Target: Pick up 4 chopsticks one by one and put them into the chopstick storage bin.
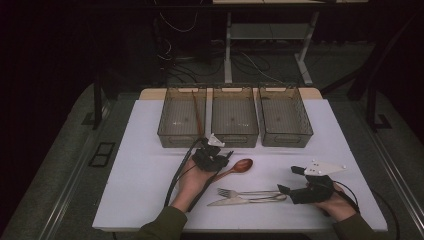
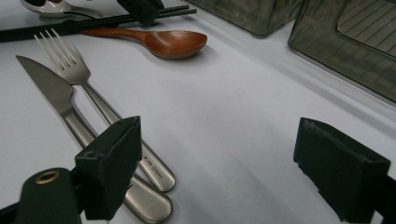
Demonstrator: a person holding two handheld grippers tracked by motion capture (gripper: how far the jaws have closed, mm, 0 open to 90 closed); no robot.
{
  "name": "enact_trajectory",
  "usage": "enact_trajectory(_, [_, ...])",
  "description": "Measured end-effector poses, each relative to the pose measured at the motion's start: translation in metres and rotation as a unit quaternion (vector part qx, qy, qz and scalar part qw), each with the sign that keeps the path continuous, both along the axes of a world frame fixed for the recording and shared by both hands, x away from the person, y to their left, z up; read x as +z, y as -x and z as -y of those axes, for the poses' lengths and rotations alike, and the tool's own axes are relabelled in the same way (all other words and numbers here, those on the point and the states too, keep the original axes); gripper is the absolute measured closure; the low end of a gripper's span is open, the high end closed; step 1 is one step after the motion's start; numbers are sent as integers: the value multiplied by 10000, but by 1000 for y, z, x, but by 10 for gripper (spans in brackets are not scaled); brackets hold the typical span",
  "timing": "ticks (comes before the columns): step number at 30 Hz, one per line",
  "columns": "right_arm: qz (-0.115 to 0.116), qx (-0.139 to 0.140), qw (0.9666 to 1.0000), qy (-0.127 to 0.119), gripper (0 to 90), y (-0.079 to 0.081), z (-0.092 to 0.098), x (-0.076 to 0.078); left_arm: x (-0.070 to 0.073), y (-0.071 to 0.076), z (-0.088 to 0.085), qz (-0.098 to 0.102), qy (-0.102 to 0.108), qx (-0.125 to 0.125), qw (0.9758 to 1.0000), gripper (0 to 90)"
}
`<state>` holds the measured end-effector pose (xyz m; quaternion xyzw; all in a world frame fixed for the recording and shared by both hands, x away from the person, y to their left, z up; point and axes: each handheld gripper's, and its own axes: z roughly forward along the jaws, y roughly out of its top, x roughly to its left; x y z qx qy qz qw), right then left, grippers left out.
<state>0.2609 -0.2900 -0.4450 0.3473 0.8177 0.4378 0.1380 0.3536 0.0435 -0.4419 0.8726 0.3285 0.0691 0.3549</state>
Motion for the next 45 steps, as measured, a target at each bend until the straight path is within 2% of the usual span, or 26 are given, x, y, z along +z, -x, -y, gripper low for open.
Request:
enact_trajectory(14, [3,-4,10000,4,152,0,0,0,1,2,2,57,-33,-258,9996,835])
enact_trajectory(19, [-1,-6,10000,3,152,0,0,0,1,2,3,47,-64,-300,9995,836])
enact_trajectory(27, [-3,-8,10000,3,152,0,1,1,2,3,1,49,17,-218,9997,744])
enact_trajectory(29, [1,-7,10000,3,152,0,1,1,4,4,0,54,99,-174,9998,707])
enact_trajectory(36, [1,-14,10000,-2,152,0,1,1,15,13,-12,192,258,-130,9994,577])
enact_trajectory(45, [10,-22,10000,1,153,1,1,1,27,43,-49,425,465,-114,9979,591])
